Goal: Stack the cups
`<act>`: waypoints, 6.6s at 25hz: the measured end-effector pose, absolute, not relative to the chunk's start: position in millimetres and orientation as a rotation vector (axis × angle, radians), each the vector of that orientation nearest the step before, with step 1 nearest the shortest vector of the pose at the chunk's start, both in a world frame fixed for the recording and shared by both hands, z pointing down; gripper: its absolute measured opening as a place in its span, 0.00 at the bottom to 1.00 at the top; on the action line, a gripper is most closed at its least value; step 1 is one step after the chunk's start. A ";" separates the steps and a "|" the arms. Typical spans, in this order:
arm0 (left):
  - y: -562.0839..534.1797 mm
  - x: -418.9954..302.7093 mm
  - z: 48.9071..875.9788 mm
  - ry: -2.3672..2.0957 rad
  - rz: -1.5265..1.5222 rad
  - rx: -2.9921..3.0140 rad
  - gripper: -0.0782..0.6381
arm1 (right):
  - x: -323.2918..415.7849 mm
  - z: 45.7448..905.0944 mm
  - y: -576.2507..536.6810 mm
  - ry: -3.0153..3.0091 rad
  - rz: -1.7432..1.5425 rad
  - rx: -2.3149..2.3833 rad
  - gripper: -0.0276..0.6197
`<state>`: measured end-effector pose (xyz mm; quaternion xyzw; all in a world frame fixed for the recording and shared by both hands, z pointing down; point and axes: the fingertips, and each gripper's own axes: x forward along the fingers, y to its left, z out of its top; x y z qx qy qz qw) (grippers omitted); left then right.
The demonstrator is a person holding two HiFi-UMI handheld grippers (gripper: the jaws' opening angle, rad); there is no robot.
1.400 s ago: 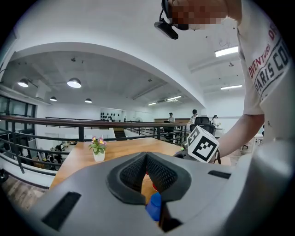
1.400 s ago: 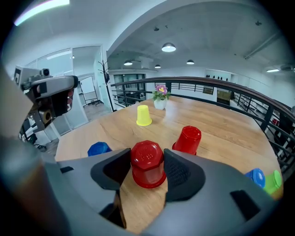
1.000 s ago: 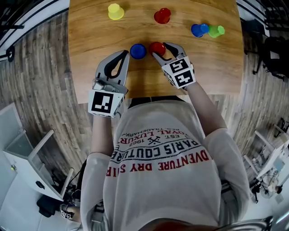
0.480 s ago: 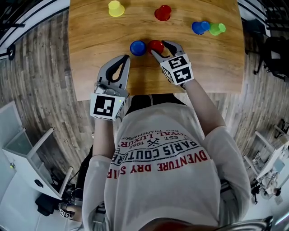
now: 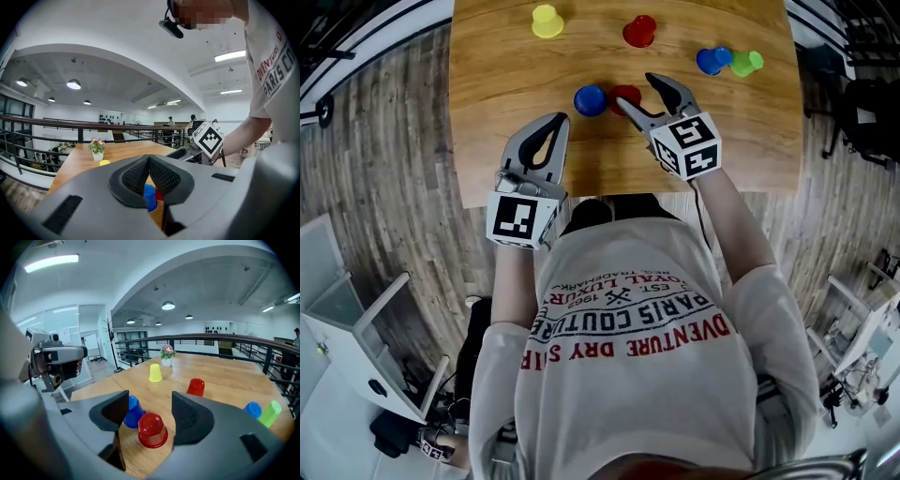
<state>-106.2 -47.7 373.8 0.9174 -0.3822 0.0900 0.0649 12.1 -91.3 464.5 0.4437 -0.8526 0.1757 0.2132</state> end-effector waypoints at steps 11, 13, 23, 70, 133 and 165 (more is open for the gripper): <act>-82.0 -108.1 363.8 -1.276 0.284 2.743 0.13 | 5.6 425.9 -174.2 -2.423 0.418 1.055 0.50; -93.0 -108.7 363.5 -1.315 0.286 2.726 0.13 | -4.2 425.2 -192.8 -2.439 0.405 0.998 0.50; -135.4 -126.7 387.9 -1.501 0.299 2.578 0.13 | -65.2 467.7 -257.3 -2.435 0.409 0.736 0.50; -137.8 -111.3 386.1 -1.371 0.390 2.675 0.13 | -26.0 454.9 -233.3 -2.343 0.314 0.928 0.44; -77.2 -12.6 373.2 -1.020 0.352 2.872 0.13 | 111.0 481.2 -103.8 -2.213 0.581 1.345 0.50; -138.9 -28.7 405.3 -1.397 0.435 2.600 0.13 | 83.7 542.8 -245.0 -2.231 0.439 0.979 0.42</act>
